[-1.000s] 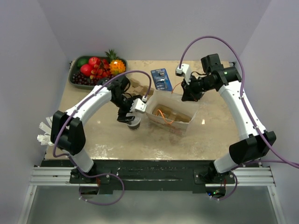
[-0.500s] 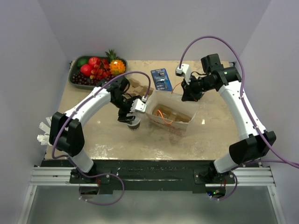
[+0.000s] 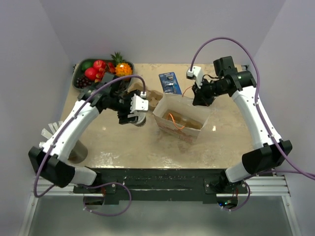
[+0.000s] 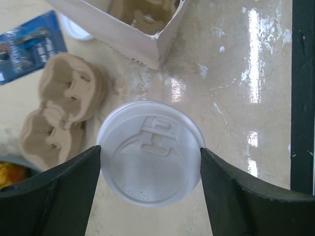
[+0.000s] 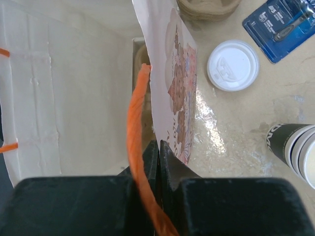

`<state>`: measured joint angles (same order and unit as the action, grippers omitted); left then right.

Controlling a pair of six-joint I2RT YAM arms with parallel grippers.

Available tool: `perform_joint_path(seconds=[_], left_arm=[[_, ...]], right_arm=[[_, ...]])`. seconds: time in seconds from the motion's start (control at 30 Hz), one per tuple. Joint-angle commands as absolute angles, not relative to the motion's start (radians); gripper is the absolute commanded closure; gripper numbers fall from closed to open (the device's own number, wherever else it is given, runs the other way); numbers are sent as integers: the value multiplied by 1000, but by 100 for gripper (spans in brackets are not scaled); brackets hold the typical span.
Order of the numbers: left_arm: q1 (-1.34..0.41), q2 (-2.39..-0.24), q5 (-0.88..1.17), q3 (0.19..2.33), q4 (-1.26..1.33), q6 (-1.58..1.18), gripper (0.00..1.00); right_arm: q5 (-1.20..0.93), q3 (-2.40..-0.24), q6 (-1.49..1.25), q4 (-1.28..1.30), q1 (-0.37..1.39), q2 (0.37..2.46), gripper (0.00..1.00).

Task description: Pack the takeout coffee

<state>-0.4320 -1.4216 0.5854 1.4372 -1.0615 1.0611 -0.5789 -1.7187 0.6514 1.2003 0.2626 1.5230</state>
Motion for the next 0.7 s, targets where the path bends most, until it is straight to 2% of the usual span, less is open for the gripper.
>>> perform_joint_path(seconds=[0.0, 0.07, 0.17, 0.27, 0.43, 0.53, 0.6, 0.67], left_arm=[[-422, -1303, 528, 1471, -1026, 904, 45], [-414, -1258, 500, 1479, -997, 875, 46], [-405, -1227, 477, 1517, -948, 819, 48], [-402, -1226, 491, 1590, -905, 759, 50], [-402, -1252, 582, 1709, -831, 611, 53], [-402, -1266, 665, 1744, -760, 511, 56], [-402, -1281, 705, 1761, -712, 459, 57], [-405, -1313, 759, 1795, -690, 431, 59]], right_arm=[[-552, -1750, 624, 1178, 262, 1463, 84], [-552, -1778, 600, 1172, 261, 1463, 72], [-551, -1834, 545, 1173, 261, 1477, 61], [-548, -1893, 523, 1190, 261, 1489, 56], [-506, -1907, 506, 1184, 261, 1500, 53], [-492, -1901, 500, 1169, 262, 1499, 57], [-469, -1922, 494, 1169, 261, 1509, 70], [-424, -1946, 494, 1166, 262, 1513, 79]])
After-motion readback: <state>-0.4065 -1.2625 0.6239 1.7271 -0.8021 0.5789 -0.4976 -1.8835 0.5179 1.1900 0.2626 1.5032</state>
